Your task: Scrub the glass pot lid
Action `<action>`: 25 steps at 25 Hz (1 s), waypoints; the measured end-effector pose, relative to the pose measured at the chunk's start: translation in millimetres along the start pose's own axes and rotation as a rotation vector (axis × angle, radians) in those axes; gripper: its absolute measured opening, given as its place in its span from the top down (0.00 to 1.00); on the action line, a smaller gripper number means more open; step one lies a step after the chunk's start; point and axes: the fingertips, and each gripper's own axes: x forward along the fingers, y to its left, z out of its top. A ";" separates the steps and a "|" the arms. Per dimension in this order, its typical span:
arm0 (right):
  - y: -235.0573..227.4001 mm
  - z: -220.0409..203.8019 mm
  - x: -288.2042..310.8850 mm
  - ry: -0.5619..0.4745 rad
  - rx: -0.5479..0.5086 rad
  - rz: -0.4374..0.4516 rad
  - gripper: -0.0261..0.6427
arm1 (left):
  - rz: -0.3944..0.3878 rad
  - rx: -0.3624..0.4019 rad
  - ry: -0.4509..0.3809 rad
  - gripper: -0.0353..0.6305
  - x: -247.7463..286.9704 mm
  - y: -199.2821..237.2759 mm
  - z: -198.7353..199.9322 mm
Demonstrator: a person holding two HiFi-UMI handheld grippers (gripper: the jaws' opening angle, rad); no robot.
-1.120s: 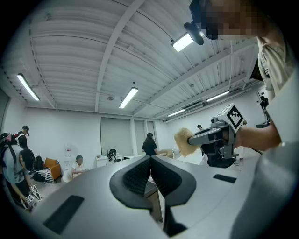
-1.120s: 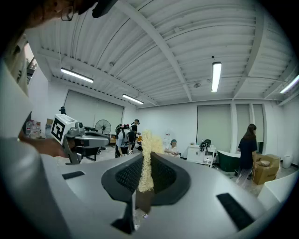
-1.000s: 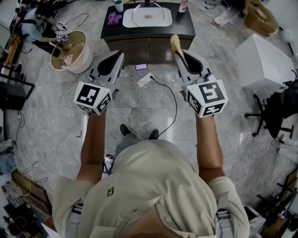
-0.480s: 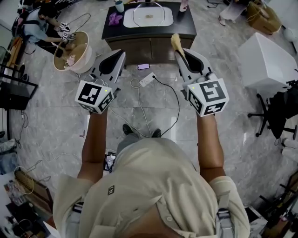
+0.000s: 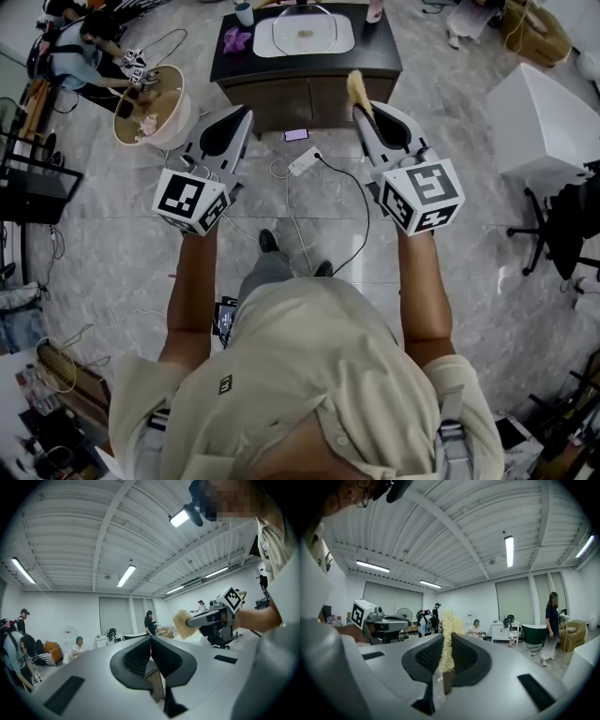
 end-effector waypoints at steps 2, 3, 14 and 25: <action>-2.2 -1.8 5.3 -0.009 0.030 -0.008 0.89 | -0.011 -0.009 0.003 0.93 3.9 6.2 -6.1; -3.6 -2.5 7.9 -0.012 0.041 -0.014 0.90 | -0.019 -0.013 0.003 0.93 6.7 9.4 -8.7; -34.8 -3.3 75.9 0.026 0.037 -0.126 0.90 | -0.129 -0.053 -0.040 0.93 68.2 81.1 -27.0; -37.2 3.4 191.3 0.048 0.045 -0.212 0.90 | -0.256 -0.079 -0.038 0.93 118.0 185.8 -55.1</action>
